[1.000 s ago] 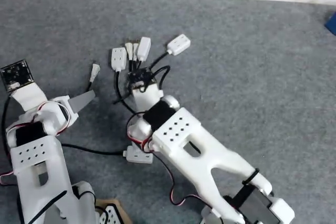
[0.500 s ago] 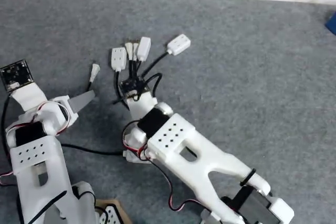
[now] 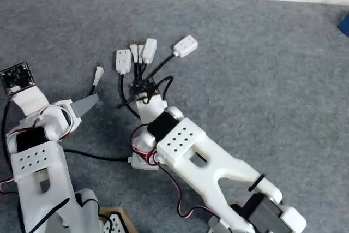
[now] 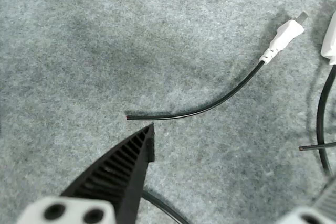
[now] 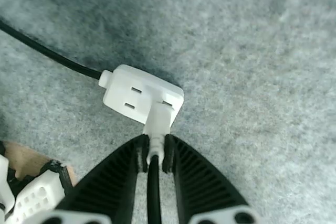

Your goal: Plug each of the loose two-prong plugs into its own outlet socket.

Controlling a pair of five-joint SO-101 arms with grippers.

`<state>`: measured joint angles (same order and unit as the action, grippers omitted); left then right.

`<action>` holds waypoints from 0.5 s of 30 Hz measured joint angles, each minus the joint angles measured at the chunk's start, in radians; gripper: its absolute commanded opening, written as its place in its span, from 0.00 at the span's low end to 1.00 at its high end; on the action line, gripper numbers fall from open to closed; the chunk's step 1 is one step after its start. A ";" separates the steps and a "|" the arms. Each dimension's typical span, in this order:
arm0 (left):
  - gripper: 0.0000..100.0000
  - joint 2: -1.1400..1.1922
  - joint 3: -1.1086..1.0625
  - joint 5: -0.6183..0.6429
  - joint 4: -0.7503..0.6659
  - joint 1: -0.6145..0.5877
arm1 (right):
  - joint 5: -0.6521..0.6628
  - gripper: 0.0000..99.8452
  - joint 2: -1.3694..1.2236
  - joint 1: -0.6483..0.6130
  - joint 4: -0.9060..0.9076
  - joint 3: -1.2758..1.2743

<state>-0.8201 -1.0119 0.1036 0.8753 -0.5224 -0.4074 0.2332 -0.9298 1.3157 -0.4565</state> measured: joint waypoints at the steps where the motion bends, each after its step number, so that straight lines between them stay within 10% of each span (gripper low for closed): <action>1: 0.49 0.000 0.000 0.000 0.000 0.000 | 0.000 0.01 0.002 0.000 -0.011 -0.005; 15: 0.49 0.000 0.000 0.000 0.000 0.000 | 0.048 0.01 0.012 0.054 -0.061 -0.086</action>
<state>-0.8201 -1.0119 0.1036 0.8753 -0.5224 -0.3598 0.2455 -0.8761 1.2543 -0.5424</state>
